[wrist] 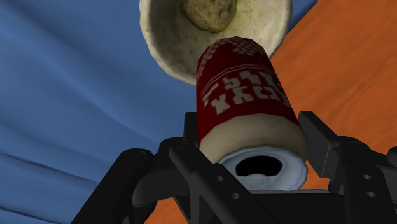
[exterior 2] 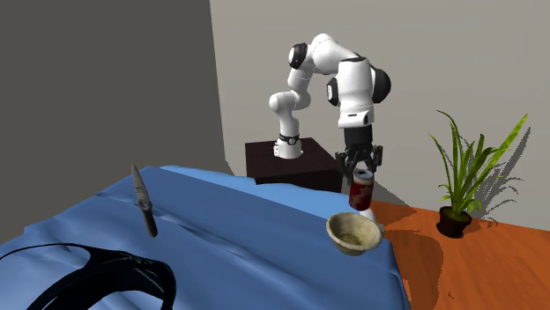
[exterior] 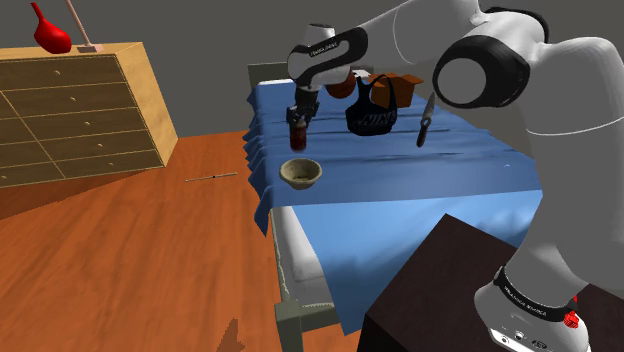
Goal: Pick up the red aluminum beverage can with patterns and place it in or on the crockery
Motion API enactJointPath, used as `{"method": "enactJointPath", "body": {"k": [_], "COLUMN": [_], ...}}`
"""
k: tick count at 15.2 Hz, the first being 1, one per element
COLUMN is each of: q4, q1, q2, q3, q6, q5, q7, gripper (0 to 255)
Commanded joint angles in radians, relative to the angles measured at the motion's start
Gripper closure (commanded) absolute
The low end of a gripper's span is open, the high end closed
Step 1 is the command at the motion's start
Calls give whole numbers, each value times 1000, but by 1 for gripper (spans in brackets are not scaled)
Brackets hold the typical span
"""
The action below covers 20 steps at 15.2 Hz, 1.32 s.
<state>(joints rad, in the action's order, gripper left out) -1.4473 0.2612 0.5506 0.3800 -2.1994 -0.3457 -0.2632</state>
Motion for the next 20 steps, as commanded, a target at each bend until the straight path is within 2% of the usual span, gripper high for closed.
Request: {"method": "enactJointPath", "body": {"k": [1, 15, 20], "q4": [-14, -84, -84], "q1": [1, -11, -11], "q2": [7, 81, 81], "q3": [-3, -33, -33], "q6": [-21, -162, -162], "q5": [-5, -51, -51], "q7": [-3, -45, -45], "gripper": [255, 255, 255]}}
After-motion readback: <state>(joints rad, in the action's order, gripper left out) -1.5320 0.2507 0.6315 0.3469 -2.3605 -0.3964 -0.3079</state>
